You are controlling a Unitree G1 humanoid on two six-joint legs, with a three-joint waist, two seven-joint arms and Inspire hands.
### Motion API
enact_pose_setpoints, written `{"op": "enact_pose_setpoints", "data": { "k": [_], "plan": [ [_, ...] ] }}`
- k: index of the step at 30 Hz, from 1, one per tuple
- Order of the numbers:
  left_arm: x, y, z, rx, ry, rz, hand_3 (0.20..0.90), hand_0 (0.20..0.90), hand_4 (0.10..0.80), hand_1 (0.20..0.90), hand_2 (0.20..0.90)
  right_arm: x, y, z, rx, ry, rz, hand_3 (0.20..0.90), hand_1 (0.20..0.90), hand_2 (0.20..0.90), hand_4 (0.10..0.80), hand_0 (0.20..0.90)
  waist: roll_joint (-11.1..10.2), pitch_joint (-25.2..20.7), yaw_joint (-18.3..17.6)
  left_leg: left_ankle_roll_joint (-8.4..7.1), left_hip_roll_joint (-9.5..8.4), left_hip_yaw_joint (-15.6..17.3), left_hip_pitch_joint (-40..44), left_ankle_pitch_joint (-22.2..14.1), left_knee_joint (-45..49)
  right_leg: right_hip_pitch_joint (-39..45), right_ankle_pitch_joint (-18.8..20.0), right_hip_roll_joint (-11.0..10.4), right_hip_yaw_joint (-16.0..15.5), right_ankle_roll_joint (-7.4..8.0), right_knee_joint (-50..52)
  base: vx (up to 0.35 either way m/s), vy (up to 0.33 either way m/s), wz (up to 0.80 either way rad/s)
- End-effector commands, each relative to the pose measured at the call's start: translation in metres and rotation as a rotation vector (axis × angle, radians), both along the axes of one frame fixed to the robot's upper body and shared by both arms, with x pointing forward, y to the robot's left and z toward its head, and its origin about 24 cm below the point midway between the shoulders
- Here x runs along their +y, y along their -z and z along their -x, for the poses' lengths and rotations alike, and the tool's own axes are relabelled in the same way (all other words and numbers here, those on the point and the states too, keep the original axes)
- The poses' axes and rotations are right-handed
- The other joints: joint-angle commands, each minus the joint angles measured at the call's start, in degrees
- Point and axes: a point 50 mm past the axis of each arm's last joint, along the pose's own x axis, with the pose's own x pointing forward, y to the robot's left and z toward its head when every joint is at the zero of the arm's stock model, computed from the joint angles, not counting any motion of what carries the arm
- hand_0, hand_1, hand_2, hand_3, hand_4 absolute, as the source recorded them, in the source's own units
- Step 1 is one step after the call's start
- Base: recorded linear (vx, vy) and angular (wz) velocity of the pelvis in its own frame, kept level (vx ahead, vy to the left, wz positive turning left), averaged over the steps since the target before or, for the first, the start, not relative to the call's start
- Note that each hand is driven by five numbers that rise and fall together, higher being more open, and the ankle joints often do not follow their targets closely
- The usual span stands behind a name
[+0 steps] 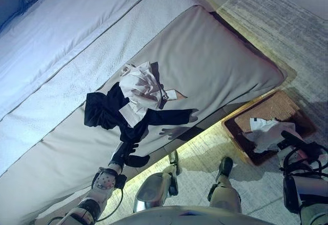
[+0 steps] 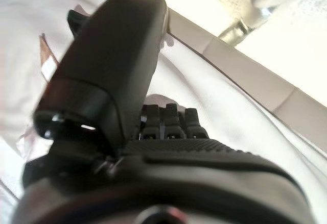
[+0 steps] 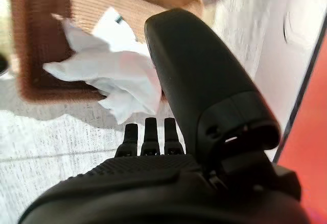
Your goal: Pick up the clothes from the bed and place them into the basket
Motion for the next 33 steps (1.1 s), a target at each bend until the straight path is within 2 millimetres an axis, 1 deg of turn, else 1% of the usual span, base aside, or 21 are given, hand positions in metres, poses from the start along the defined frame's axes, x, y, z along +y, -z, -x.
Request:
{"op": "enact_pose_setpoints", "data": {
  "k": [1, 3, 6, 7, 8, 9, 12, 13, 15, 17, 20, 21, 22, 23, 25, 26, 27, 28, 30, 31, 33],
  "plan": [
    [0.019, 0.0, 0.001, 0.006, -0.062, -0.038, 0.9, 0.9, 0.8, 0.9, 0.9, 0.002, 0.006, 0.006, 0.064, -0.134, 0.081, 0.9, 0.9, 0.9, 0.8, 0.9, -2.6, -4.7, 3.1, -3.57, 0.28, -5.0, -1.1, -2.7, -0.1, -0.8, -5.4, 1.4, -1.9, -2.5, 6.6, 0.094, -0.052, 0.19],
    [0.022, 0.002, 0.004, 0.021, -0.08, -0.042, 0.9, 0.9, 0.8, 0.9, 0.9, 0.011, 0.011, 0.003, 0.063, -0.207, 0.076, 0.9, 0.9, 0.9, 0.8, 0.9, -3.2, -5.4, 3.8, -3.62, 0.46, -5.5, -0.6, -2.8, 0.1, 0.1, -5.8, 1.5, -2.7, -2.76, 6.8, 0.095, -0.03, 0.26],
    [0.03, 0.007, 0.015, 0.055, -0.135, -0.051, 0.9, 0.9, 0.8, 0.9, 0.9, 0.041, 0.022, -0.01, 0.061, -0.397, 0.096, 0.9, 0.9, 0.9, 0.8, 0.9, -4.6, -6.4, 5.6, -3.85, 1.09, -5.9, 0.6, -3.1, 1.8, 2.2, -7.0, 1.5, -4.6, -3.66, 8.1, 0.135, -0.008, 0.28],
    [0.03, 0.007, 0.015, 0.055, -0.136, -0.052, 0.9, 0.9, 0.8, 0.9, 0.9, 0.041, 0.022, -0.01, 0.062, -0.398, 0.096, 0.9, 0.9, 0.9, 0.8, 0.9, -4.7, -6.4, 5.5, -3.86, 1.08, -5.9, 0.6, -3.2, 1.9, 2.2, -7.0, 1.4, -4.7, -3.66, 8.1, 0.153, 0.054, 0.27],
    [0.032, 0.011, 0.024, 0.085, -0.136, -0.054, 0.9, 0.9, 0.8, 0.9, 0.9, 0.056, 0.025, -0.015, 0.085, -0.498, 0.135, 0.9, 0.9, 0.9, 0.8, 0.9, -5.6, -6.6, 6.5, -4.07, 0.58, -6.7, -0.2, -4.5, 6.7, 3.3, -7.1, 1.0, -5.3, -4.25, 8.8, 0.165, 0.085, 0.31],
    [0.032, 0.013, 0.029, 0.1, -0.127, -0.058, 0.9, 0.9, 0.8, 0.9, 0.9, 0.06, 0.025, -0.017, 0.104, -0.532, 0.164, 0.9, 0.9, 0.9, 0.8, 0.9, -5.9, -6.5, 6.9, -4.24, 0.43, -6.8, -0.9, -4.8, 8.3, 4.0, -7.1, 0.8, -5.7, -4.32, 8.9, 0.231, 0.153, 0.5],
    [0.027, 0.02, 0.04, 0.144, -0.07, -0.078, 0.9, 0.9, 0.8, 0.9, 0.9, 0.064, 0.021, -0.023, 0.106, -0.596, 0.202, 0.9, 0.9, 0.9, 0.8, 0.9, -5.5, -6.6, 7.8, -5.51, 2.78, -3.1, -2.9, -1.4, 7.2, 6.7, -8.0, 0.6, -8.0, -3.85, 9.6, 0.233, 0.187, 0.43],
    [0.028, 0.023, 0.046, 0.177, -0.053, -0.092, 0.9, 0.9, 0.8, 0.9, 0.9, 0.065, 0.019, -0.027, 0.119, -0.64, 0.228, 0.9, 0.9, 0.9, 0.8, 0.9, -6.2, -7.3, 7.5, -5.53, 3.25, -1.1, -1.6, -3.7, 7.6, 7.4, -10.0, -0.1, -8.3, -3.35, 10.7, 0.361, 0.248, 0.51],
    [0.033, 0.026, 0.055, 0.207, -0.06, -0.11, 0.9, 0.9, 0.8, 0.9, 0.9, 0.071, 0.021, -0.029, 0.151, -0.729, 0.245, 0.9, 0.9, 0.9, 0.8, 0.9, -6.8, -9.0, 8.2, -4.06, 2.17, -2.2, 0.2, -4.3, 6.1, 8.4, -11.0, -1.6, -8.3, -1.84, 12.9, 0.376, 0.313, 0.69],
    [0.041, 0.023, 0.053, 0.198, -0.1, -0.118, 0.9, 0.9, 0.8, 0.9, 0.9, 0.073, 0.025, -0.024, 0.22, -0.817, 0.279, 0.9, 0.9, 0.9, 0.8, 0.9, -7.4, -10.0, 8.5, -2.12, 0.34, -2.3, 1.1, -5.7, 7.0, 8.3, -10.1, -4.0, -7.7, -1.01, 17.7, 0.292, 0.271, 0.35],
    [0.052, 0.017, 0.047, 0.186, -0.11, -0.143, 0.9, 0.9, 0.8, 0.9, 0.9, 0.074, 0.027, -0.019, 0.28, -0.908, 0.342, 0.9, 0.9, 0.9, 0.8, 0.9, -8.2, -10.2, 8.7, 1.57, -2.75, -2.8, 2.3, -7.4, 7.4, 6.3, -3.1, -8.8, -4.6, 1.44, 30.5, 0.264, 0.243, 0.4],
    [0.053, 0.016, 0.045, 0.182, -0.1, -0.145, 0.9, 0.9, 0.8, 0.9, 0.9, 0.075, 0.026, -0.021, 0.284, -0.926, 0.36, 0.9, 0.9, 0.9, 0.8, 0.9, -7.9, -10.2, 8.7, 2.94, -3.02, -2.4, 2.2, -6.7, 7.3, 5.2, -1.1, -9.4, -4.4, 0.64, 33.2, 0.216, 0.216, 0.51],
    [0.054, 0.015, 0.044, 0.183, -0.093, -0.149, 0.9, 0.9, 0.8, 0.9, 0.9, 0.076, 0.023, -0.025, 0.289, -0.954, 0.381, 0.9, 0.9, 0.9, 0.8, 0.9, -7.6, -10.4, 8.3, 3.78, -3.48, -3.5, 3.1, -6.9, 6.5, 3.5, -0.4, -8.9, -1.8, 0.42, 35.8, 0.187, 0.126, 0.47],
    [0.054, 0.015, 0.044, 0.187, -0.096, -0.154, 0.9, 0.9, 0.8, 0.9, 0.9, 0.077, 0.021, -0.028, 0.292, -0.971, 0.404, 0.9, 0.9, 0.9, 0.8, 0.9, -7.6, -10.4, 7.6, 4.09, -3.7, -4.7, 3.9, -6.9, 5.4, 1.7, -0.9, -7.1, 0.6, 0.01, 35.7, 0.223, 0.025, 0.46],
    [0.056, 0.014, 0.044, 0.189, -0.104, -0.155, 0.9, 0.9, 0.8, 0.9, 0.9, 0.077, 0.017, -0.033, 0.298, -1.007, 0.436, 0.9, 0.9, 0.9, 0.8, 0.9, -8.3, -10.1, 6.3, 3.95, -4.02, -6.6, 5.3, -7.3, 4.1, -1.4, -1.9, -3.4, 3.0, -0.53, 30.6, 0.21, -0.129, 0.63],
    [0.057, 0.013, 0.041, 0.185, -0.108, -0.155, 0.9, 0.9, 0.8, 0.9, 0.9, 0.077, 0.011, -0.039, 0.304, -1.056, 0.485, 0.9, 0.9, 0.9, 0.8, 0.9, -9.3, -9.7, 5.4, 3.39, -4.07, -7.5, 6.1, -7.9, 3.3, -3.5, -0.4, -2.2, 2.7, -0.15, 23.9, 0.18, -0.215, 0.66],
    [0.057, 0.012, 0.04, 0.179, -0.106, -0.157, 0.9, 0.9, 0.8, 0.9, 0.9, 0.077, 0.009, -0.041, 0.302, -1.062, 0.5, 0.9, 0.9, 0.9, 0.8, 0.9, -9.8, -9.4, 5.2, 3.23, -4.23, -7.7, 6.4, -8.3, 3.0, -4.4, 0.4, -2.2, 2.5, 0.23, 21.1, 0.183, -0.281, 0.77],
    [0.059, 0.01, 0.037, 0.168, -0.093, -0.173, 0.9, 0.9, 0.8, 0.9, 0.9, 0.074, 0.004, -0.045, 0.285, -1.065, 0.521, 0.9, 0.9, 0.9, 0.8, 0.9, -10.5, -8.2, 4.6, 3.52, -4.02, -9.0, 6.8, -9.9, 3.2, -6.8, 2.1, -1.6, 4.7, 1.03, 19.7, 0.105, -0.189, 0.53],
    [0.062, 0.01, 0.039, 0.172, -0.098, -0.19, 0.9, 0.9, 0.8, 0.9, 0.9, 0.071, -0.003, -0.05, 0.268, -1.082, 0.558, 0.9, 0.9, 0.9, 0.8, 0.9, -11.2, -8.0, 5.2, 3.48, -3.57, -10.2, 4.8, -8.8, 4.0, -4.6, 0.3, -0.2, 5.5, 1.0, 18.5, 0.11, -0.204, 0.93],
    [0.063, 0.009, 0.037, 0.168, -0.104, -0.199, 0.9, 0.9, 0.8, 0.9, 0.9, 0.072, -0.01, -0.057, 0.251, -1.096, 0.594, 0.9, 0.9, 0.9, 0.8, 0.9, -12.0, -7.7, 5.9, 3.26, -3.69, -10.5, 3.6, -8.3, 4.5, -3.8, 0.8, 0.3, 5.1, 1.29, 17.4, 0.037, -0.264, 1.01],
    [0.069, 0.003, 0.027, 0.142, -0.091, -0.219, 0.9, 0.9, 0.8, 0.9, 0.9, 0.078, -0.031, -0.082, 0.206, -1.118, 0.666, 0.9, 0.9, 0.9, 0.8, 0.9, -12.9, -6.0, 7.5, 2.72, -3.22, -11.2, 1.2, -7.3, 4.8, -3.4, 0.3, 1.2, 3.6, 1.15, 15.7, -0.089, -0.269, 0.61]
  ]
}}
